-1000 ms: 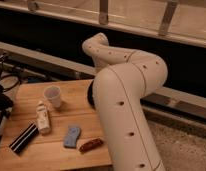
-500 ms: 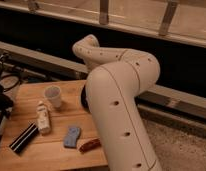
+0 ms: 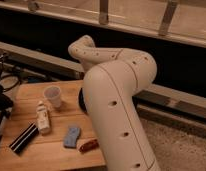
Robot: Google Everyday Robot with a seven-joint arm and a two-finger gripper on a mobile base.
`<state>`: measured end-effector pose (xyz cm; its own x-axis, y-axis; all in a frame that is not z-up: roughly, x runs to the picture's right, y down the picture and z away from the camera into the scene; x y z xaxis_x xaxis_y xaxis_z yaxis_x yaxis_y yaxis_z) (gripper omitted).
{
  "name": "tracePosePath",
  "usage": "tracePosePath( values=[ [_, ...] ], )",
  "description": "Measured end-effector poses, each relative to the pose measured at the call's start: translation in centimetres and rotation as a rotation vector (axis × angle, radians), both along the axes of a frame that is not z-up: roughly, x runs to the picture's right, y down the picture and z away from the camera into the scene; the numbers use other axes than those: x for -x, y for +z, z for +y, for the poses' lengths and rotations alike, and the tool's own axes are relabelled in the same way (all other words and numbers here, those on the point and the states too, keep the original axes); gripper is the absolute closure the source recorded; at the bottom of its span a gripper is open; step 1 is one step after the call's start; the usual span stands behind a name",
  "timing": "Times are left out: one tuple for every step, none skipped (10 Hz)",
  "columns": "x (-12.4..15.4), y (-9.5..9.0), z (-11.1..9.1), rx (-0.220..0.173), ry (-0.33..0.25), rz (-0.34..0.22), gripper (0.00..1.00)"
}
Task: Drag the ceramic bowl in a circle
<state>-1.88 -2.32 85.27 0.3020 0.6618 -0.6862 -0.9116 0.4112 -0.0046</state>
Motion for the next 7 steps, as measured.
tracePosePath(
  values=[
    [0.0, -0.2, 0.1, 0.001, -0.005, -0.001, 0.79],
    [-0.1, -0.1, 0.0, 0.0, -0.005, -0.004, 0.83],
    [-0.2, 0.0, -0.2, -0.001, -0.007, -0.008, 0.9],
    [0.0, -0.5, -0.3, -0.002, 0.001, -0.058, 0.98],
    [-0.6, -1.3, -0.4, 0.022, 0.032, -0.146, 1.0],
    [-1.2, -1.8, -0.2, 0.048, 0.057, -0.203, 1.0],
    [-1.6, -2.0, 0.3, 0.073, 0.075, -0.244, 1.0]
  ],
)
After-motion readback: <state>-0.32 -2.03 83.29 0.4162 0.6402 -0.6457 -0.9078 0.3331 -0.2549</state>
